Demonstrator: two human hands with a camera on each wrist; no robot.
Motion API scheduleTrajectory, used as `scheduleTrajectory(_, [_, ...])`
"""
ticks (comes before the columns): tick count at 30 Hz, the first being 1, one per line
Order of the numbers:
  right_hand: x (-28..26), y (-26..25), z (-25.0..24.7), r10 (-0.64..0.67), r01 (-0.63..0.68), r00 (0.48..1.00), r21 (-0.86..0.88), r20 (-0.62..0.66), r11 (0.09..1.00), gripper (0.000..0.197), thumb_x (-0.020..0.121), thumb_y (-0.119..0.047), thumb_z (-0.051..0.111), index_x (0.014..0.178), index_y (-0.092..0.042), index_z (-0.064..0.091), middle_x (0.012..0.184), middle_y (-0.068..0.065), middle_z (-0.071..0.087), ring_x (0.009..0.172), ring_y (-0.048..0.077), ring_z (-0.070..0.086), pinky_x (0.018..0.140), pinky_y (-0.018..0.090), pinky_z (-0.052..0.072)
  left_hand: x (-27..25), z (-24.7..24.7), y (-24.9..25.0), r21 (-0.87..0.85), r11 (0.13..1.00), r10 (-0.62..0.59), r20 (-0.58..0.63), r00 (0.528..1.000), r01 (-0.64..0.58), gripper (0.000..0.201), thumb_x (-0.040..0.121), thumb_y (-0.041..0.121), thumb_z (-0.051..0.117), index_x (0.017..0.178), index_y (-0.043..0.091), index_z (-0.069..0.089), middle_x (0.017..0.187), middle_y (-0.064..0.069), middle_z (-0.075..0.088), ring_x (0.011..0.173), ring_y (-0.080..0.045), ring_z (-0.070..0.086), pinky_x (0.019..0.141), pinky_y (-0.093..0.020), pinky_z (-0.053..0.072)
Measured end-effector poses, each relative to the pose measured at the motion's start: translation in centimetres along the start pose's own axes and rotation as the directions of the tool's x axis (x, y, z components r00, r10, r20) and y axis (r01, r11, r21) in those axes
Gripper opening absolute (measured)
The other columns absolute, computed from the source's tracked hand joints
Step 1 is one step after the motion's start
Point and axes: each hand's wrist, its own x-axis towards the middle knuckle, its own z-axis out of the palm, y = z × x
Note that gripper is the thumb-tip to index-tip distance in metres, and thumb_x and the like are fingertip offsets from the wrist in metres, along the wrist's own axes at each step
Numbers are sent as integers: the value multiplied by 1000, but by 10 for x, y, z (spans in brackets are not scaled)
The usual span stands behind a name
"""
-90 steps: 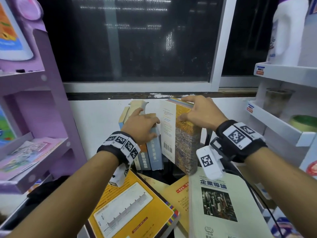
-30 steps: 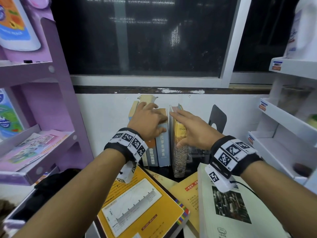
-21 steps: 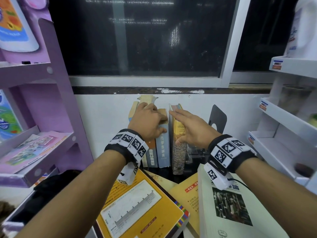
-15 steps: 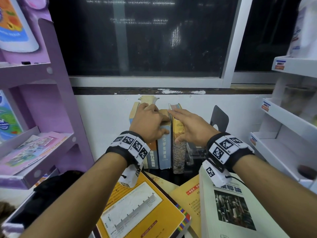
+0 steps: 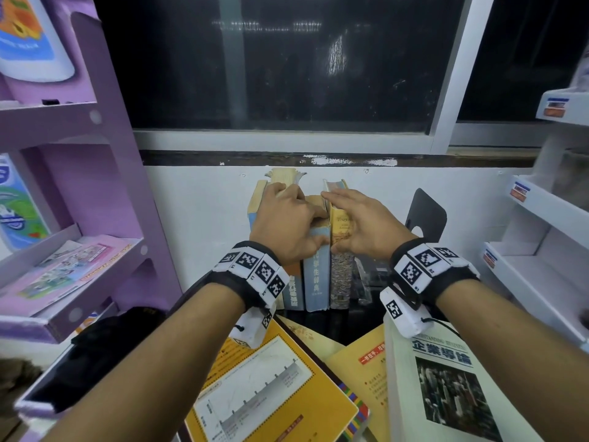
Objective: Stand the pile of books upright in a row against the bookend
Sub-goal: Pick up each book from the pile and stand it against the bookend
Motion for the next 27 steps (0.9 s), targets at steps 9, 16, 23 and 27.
scheduleTrajectory(9, [-3, -2, 0, 27, -28, 999, -40, -20, 999, 107, 59, -35, 89, 149, -29, 32, 154, -2, 31, 140, 15, 32, 114, 29, 26, 1, 3, 1, 6, 1000, -30, 23, 999, 30, 49, 73, 68, 54, 109, 38, 68, 94, 12, 72, 109, -13, 49, 103, -40, 25])
scheduleTrajectory(16, [-1, -5, 0, 16, -17, 1000, -52, -11, 998, 100, 64, -30, 87, 149, -22, 33, 155, 3, 33, 143, 16, 27, 115, 31, 25, 3, 4, 6, -56, 995, -85, -38, 996, 83, 47, 77, 75, 46, 91, 38, 72, 77, 13, 69, 100, -13, 53, 98, -42, 29])
scheduleTrajectory(23, [-1, -3, -1, -8, 7, 1000, -43, -16, 999, 93, 68, -28, 85, 147, -22, 37, 152, 4, 38, 141, 19, 33, 114, 35, 30, 3, 6, 1, -44, 998, -44, -37, 998, 43, 53, 75, 78, 43, 93, 37, 71, 75, 12, 68, 93, -14, 53, 92, -40, 30])
scheduleTrajectory(27, [-2, -3, -4, -9, 9, 1000, -68, -7, 998, 90, 72, -29, 83, 149, -22, 35, 153, 5, 36, 141, 21, 33, 115, 35, 28, 3, 6, 1, -38, 999, -35, -24, 999, 34, 56, 74, 79, 40, 98, 39, 71, 79, 12, 69, 96, -14, 52, 92, -40, 28])
